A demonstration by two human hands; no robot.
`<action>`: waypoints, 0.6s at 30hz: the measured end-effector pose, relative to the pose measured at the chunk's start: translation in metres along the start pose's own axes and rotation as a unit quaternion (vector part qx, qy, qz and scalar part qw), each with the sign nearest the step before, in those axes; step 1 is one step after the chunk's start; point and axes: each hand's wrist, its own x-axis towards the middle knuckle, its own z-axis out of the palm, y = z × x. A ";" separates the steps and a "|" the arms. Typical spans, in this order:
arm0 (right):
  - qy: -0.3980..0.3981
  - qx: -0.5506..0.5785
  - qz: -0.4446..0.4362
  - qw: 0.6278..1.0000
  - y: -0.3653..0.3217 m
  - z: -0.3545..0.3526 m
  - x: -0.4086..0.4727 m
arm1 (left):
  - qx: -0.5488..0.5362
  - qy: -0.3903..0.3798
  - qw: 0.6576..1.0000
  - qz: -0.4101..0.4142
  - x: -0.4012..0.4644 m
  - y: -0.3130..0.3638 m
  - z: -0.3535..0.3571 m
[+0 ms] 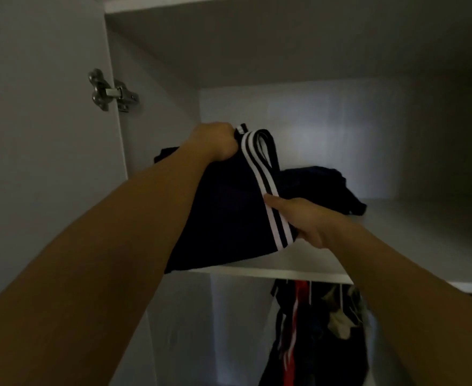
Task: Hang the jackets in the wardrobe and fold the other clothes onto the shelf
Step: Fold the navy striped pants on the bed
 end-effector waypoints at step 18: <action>0.081 -0.361 0.024 0.929 0.052 0.033 0.204 | -0.075 -0.267 0.959 -0.051 0.034 -0.101 0.256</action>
